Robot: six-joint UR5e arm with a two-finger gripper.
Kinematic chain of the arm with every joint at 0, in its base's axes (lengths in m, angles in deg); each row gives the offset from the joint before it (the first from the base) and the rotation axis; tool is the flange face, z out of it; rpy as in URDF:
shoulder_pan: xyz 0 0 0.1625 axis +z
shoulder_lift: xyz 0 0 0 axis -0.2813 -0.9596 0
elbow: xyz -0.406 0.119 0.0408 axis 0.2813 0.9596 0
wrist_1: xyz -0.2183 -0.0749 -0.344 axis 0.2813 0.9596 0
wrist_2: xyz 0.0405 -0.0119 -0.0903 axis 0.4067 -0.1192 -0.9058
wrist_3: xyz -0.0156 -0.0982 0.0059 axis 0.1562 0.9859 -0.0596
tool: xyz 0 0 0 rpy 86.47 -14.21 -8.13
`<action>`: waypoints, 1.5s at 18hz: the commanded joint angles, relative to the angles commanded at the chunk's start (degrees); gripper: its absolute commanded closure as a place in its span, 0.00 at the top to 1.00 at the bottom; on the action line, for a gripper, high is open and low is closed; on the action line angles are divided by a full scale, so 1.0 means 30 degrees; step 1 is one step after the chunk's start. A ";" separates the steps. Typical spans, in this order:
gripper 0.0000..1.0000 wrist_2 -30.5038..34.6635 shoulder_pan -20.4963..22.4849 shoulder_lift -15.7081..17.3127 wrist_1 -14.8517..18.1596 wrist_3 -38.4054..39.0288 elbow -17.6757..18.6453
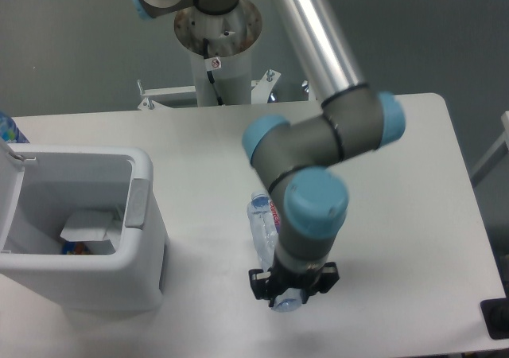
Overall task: Place the trash in the trash can
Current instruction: 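Lift the bottle and carry it into the trash bin opening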
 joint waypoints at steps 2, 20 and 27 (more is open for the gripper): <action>0.29 -0.1962 0.0410 0.0705 -0.0354 0.0057 -0.0525; 0.29 -1.0258 0.0061 0.3987 -0.1556 0.0263 -0.0997; 0.29 -1.0848 -0.1929 0.3844 -0.1586 0.0146 -0.0939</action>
